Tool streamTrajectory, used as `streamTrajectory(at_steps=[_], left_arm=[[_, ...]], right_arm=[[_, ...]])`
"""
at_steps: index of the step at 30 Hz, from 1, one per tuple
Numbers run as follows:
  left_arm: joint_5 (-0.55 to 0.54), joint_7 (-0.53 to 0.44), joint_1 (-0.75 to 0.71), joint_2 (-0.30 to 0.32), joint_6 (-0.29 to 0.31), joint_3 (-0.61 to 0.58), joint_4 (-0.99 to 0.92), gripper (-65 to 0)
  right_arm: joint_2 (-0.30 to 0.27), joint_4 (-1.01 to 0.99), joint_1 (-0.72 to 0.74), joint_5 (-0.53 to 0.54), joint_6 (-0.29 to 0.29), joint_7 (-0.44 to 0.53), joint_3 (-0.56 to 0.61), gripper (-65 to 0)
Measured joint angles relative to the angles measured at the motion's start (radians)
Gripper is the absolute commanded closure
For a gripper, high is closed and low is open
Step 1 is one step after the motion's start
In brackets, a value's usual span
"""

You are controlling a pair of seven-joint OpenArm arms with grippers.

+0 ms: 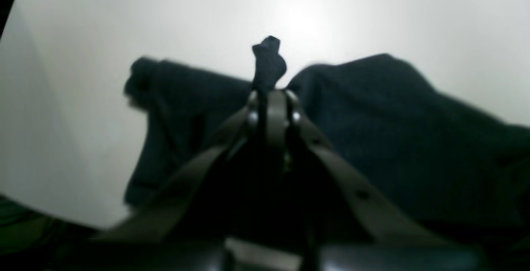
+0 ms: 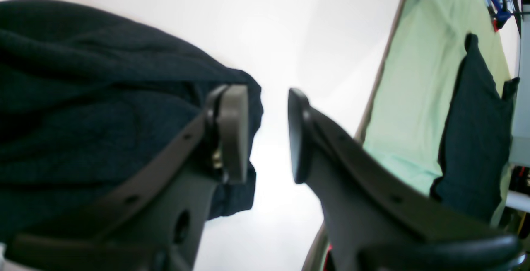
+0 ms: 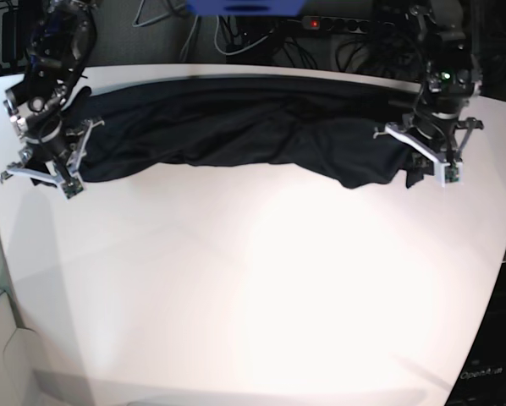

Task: Fold the T-shirt properly
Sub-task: 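Release the cuff and move the left gripper back to the band end, then grasp the band end with the left gripper, right gripper holding the other end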

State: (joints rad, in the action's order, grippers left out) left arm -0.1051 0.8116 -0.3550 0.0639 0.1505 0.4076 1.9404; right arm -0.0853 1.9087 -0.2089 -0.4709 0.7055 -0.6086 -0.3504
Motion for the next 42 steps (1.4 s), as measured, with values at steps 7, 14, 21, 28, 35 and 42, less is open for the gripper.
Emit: streamTrajectory(at_steps=[7,14,21,28,35,42], left_arm=[[0.003,-0.008,-0.022,-0.002,0.119,0.119,-0.002,0.0],[0.004,-0.018,-0.072,-0.003,0.123,0.142,-0.003,0.0],[0.0,-0.024,-0.063,-0.035,0.143,0.234,-0.021,0.0],[0.011,-0.027,-0.003,-0.07,0.279,0.356,-0.094,0.0],[0.011,-0.031,0.001,-0.073,0.311,0.361,-0.194,0.0],[0.007,-0.118,0.001,-0.073,0.311,0.361,-0.256,0.0]], right_arm=[[0.0,0.0,0.0,0.0,0.0,-0.001,0.0,-18.1],[0.0,0.0,0.0,0.0,0.0,0.0,0.0,-18.1],[0.0,0.0,0.0,0.0,0.0,0.0,0.0,-18.1],[0.0,0.0,0.0,0.0,0.0,-0.001,0.0,-18.1],[0.0,0.0,0.0,0.0,0.0,-0.001,0.0,-18.1],[0.0,0.0,0.0,0.0,0.0,-0.001,0.0,-18.1]])
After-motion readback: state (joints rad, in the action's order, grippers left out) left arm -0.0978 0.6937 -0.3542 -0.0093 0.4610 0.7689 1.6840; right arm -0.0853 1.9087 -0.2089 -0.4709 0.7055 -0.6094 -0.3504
